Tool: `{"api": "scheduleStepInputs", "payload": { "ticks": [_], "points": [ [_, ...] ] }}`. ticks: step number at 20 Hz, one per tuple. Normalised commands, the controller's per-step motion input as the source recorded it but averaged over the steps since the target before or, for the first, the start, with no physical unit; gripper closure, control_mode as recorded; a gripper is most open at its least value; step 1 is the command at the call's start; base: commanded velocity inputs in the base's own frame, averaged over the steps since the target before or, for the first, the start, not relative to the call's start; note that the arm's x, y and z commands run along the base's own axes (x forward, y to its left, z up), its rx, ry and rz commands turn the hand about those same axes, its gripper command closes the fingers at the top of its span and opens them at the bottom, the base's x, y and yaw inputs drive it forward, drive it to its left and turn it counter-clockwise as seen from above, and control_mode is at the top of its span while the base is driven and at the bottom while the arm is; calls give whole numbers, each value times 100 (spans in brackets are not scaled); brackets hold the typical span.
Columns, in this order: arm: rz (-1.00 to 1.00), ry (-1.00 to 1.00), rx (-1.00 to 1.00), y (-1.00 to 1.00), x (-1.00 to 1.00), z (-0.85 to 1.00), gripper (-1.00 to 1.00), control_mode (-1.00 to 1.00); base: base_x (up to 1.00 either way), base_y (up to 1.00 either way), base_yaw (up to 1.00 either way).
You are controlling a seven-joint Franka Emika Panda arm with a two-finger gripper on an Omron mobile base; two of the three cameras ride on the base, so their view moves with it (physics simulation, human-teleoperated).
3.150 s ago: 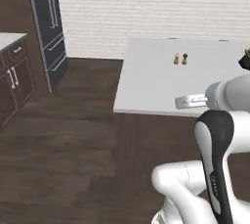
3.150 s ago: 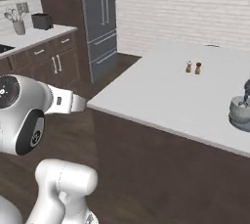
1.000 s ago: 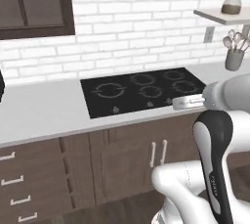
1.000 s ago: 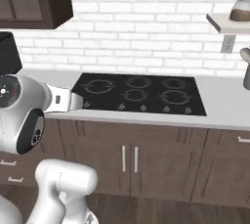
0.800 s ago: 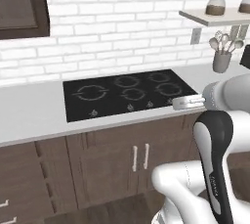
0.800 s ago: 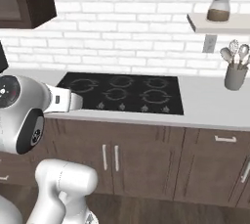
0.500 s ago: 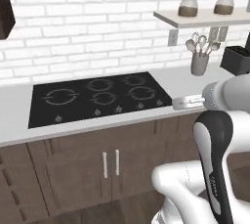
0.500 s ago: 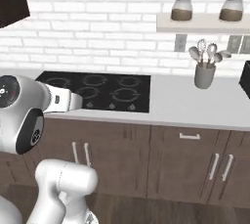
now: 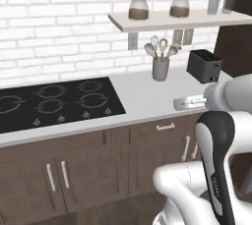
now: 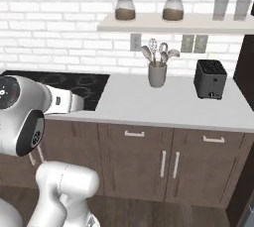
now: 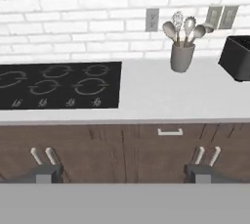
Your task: Navigate to the toaster.
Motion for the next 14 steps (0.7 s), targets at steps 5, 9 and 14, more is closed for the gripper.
{"api": "scheduleStepInputs", "payload": {
  "ticks": [5, 9, 14],
  "points": [
    [0, 0, 0, 0, 0, 0, -100, 100, 23, -100, 0],
    [0, 0, 0, 0, 0, 0, -100, 100, 55, -100, 1],
    [0, 0, 0, 0, 0, 0, -100, 100, 96, -100, 6]
  ]
}}
